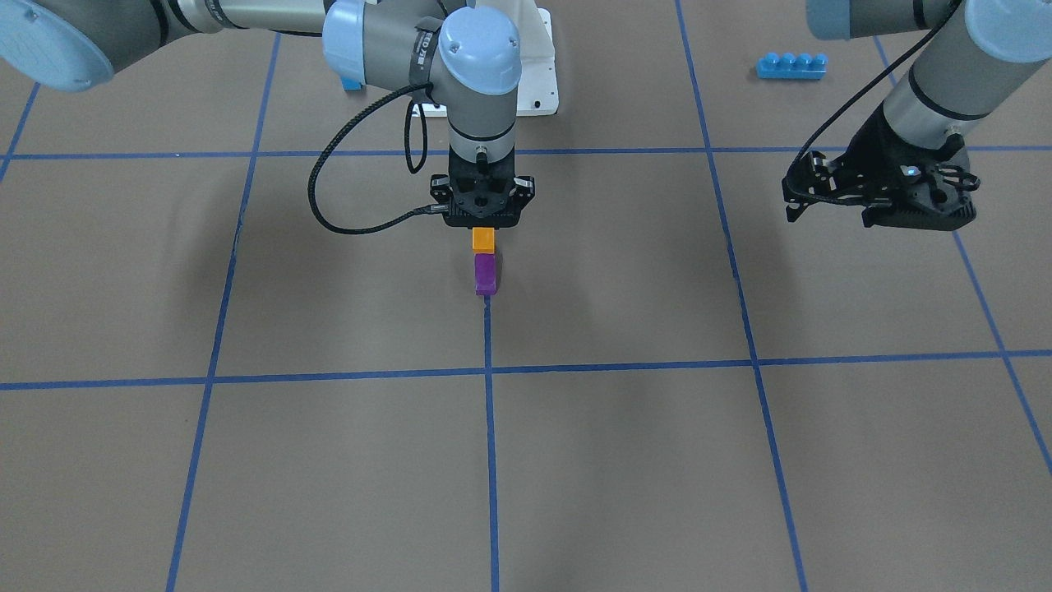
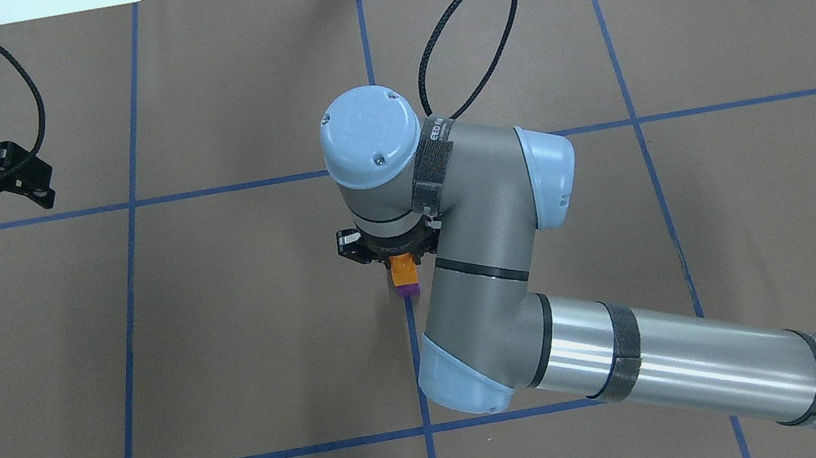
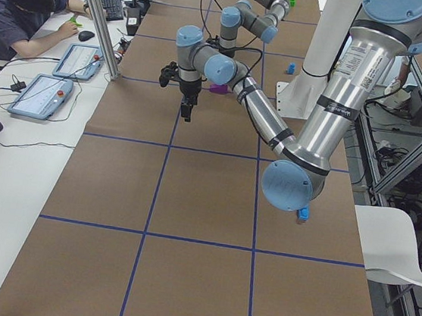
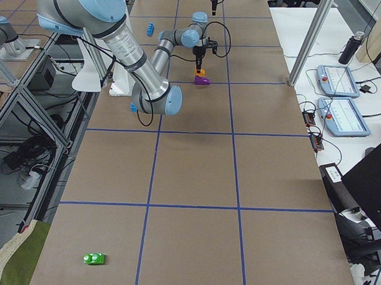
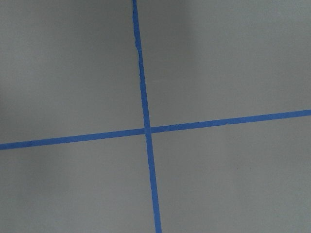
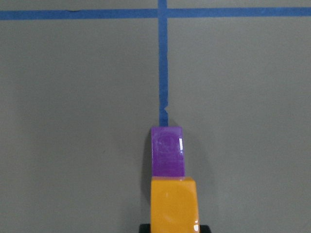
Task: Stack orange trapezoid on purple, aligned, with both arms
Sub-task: 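Lower the orange block onto the purple block, aligning it, and release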
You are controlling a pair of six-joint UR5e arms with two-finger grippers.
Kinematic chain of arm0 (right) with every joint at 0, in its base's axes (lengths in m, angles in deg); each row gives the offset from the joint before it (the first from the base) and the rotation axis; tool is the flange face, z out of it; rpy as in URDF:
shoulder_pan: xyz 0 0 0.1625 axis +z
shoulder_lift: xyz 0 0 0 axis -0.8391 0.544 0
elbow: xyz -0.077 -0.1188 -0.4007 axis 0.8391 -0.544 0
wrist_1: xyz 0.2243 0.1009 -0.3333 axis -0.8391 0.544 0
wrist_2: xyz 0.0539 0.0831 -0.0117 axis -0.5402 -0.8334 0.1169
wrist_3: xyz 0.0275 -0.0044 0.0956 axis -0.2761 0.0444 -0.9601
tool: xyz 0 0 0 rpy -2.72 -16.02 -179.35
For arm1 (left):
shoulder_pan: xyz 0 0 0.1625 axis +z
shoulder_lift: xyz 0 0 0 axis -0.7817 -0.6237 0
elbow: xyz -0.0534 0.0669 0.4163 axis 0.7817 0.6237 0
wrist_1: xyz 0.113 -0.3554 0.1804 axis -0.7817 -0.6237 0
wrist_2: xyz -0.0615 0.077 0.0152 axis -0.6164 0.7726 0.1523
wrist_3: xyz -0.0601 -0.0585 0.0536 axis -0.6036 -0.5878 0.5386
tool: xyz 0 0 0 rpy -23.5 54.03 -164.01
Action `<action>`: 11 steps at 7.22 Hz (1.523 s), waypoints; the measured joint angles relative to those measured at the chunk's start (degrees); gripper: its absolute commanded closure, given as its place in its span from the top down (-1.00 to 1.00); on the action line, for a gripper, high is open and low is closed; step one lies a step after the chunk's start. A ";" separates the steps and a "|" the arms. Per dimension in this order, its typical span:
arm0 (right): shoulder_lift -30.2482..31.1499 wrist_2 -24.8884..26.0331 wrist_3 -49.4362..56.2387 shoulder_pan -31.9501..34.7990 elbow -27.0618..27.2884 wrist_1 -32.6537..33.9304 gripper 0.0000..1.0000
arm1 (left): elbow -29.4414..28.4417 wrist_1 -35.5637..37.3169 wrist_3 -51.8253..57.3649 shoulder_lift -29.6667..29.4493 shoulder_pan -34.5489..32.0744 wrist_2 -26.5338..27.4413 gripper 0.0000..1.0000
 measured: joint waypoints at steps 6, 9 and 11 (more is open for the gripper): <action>0.40 0.06 0.44 -0.47 -0.51 -1.28 -1.00 | -0.16 -0.01 0.05 -0.06 0.00 0.00 1.00; 0.83 0.28 0.59 -0.51 -1.22 -2.30 -1.00 | -0.39 -0.01 0.10 -0.01 0.00 0.00 1.00; 1.18 0.40 0.59 -0.72 -1.29 -2.75 -1.00 | -0.47 -0.01 0.10 0.00 0.00 0.00 1.00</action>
